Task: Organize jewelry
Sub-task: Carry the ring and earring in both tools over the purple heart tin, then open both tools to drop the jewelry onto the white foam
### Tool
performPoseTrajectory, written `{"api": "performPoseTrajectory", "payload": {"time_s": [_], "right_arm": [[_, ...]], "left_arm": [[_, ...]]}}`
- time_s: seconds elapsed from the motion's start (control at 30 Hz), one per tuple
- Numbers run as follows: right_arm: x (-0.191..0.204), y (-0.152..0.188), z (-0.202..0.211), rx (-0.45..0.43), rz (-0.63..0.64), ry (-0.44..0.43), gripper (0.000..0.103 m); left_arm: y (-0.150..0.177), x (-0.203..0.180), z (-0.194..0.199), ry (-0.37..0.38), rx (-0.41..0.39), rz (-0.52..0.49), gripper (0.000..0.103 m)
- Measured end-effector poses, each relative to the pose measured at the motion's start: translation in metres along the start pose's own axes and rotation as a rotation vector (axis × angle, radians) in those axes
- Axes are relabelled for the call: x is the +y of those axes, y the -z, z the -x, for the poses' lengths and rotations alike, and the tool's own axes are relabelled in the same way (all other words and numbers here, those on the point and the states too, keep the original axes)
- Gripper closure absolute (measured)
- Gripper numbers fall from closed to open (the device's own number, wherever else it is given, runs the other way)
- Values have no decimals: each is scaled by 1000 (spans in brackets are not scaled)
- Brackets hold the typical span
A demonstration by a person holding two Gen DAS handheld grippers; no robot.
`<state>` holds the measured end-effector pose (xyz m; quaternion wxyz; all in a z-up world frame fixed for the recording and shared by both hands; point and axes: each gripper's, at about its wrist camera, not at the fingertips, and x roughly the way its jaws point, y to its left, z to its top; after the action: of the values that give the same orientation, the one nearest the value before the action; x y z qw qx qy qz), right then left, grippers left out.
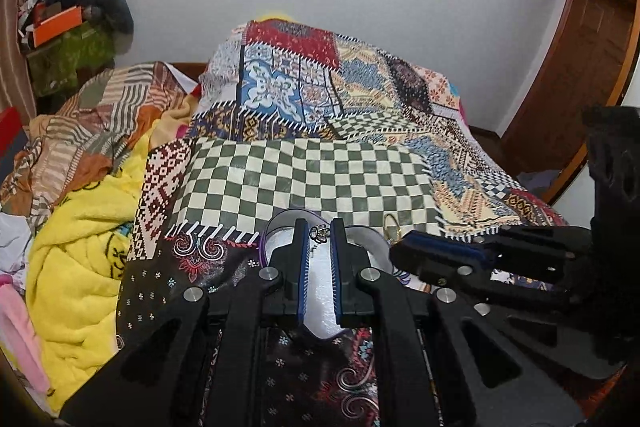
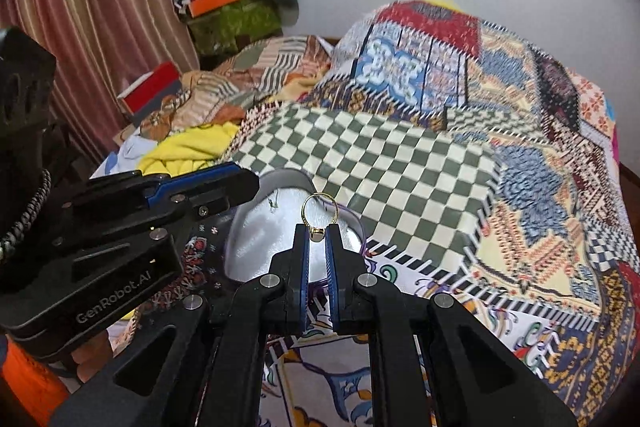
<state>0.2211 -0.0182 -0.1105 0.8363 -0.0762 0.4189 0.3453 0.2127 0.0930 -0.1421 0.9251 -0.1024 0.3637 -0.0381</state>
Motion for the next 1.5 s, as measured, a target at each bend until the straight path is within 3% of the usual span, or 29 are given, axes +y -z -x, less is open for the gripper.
{"api": "performPoseTrajectory", "payload": {"time_s": [0.37, 0.57, 0.67, 0.73, 0.77, 0.9, 1.03, 1.23, 1.5], "right_arm": [[2, 0, -21, 65, 28, 14, 96], [-3, -1, -16, 92, -2, 7, 91], [-5, -5, -2, 65, -12, 10, 91], [-7, -8, 10, 42, -15, 15, 90], [-8, -10, 20, 24, -19, 21, 89], [-10, -11, 50, -41, -21, 59, 76], [-16, -7, 78, -96, -33, 86, 65], [-24, 6, 108, -121, -58, 119, 65], [-36, 32, 138, -136, -101, 170, 65]], "left_arm": [[-3, 6, -5, 5, 16, 12, 95], [-7, 3, 6, -7, 4, -5, 94], [-11, 1, 17, -18, -15, -14, 86], [-14, 1, 26, -21, -35, -14, 73], [-16, 0, 31, -23, -46, -15, 71], [-21, -4, 50, -34, -77, -28, 70], [-23, -14, 70, -41, -103, -54, 63], [-15, -35, 89, -40, -115, -99, 59], [4, -63, 89, 12, -56, -120, 56]]}}
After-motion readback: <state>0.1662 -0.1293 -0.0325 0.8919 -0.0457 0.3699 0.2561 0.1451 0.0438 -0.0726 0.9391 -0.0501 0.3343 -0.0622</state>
